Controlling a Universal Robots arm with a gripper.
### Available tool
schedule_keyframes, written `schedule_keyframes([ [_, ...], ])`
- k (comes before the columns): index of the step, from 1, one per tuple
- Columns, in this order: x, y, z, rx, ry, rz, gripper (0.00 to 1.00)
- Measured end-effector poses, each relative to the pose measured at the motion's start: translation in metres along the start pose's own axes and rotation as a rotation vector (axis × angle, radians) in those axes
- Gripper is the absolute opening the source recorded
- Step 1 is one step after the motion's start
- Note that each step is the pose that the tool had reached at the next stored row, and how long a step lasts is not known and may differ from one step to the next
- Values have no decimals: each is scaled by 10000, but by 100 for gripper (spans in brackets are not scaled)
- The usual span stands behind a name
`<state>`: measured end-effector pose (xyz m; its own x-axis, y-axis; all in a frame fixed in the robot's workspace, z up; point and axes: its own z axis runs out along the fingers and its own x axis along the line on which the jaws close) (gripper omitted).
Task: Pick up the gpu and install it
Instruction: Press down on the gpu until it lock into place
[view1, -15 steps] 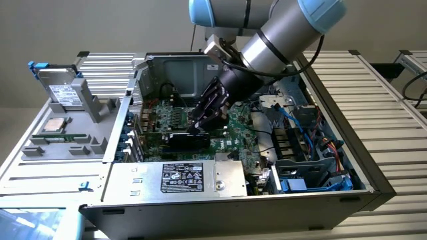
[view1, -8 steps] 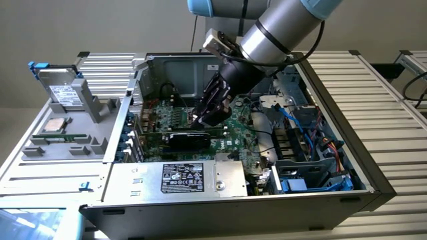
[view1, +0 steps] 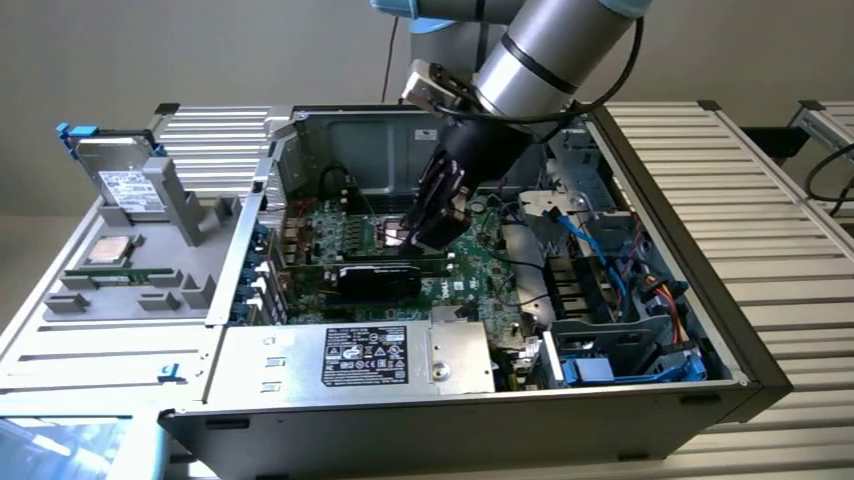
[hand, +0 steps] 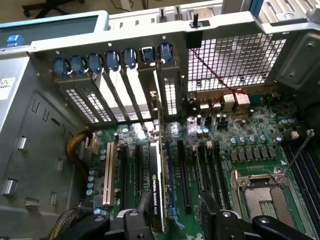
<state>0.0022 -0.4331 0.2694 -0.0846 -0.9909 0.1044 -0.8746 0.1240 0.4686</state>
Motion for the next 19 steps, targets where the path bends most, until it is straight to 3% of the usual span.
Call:
schedule_keyframes([
  [9,-78,10,-4,1625,-203,86,51],
  [19,-136,17,-7,3434,-380,201,51],
])
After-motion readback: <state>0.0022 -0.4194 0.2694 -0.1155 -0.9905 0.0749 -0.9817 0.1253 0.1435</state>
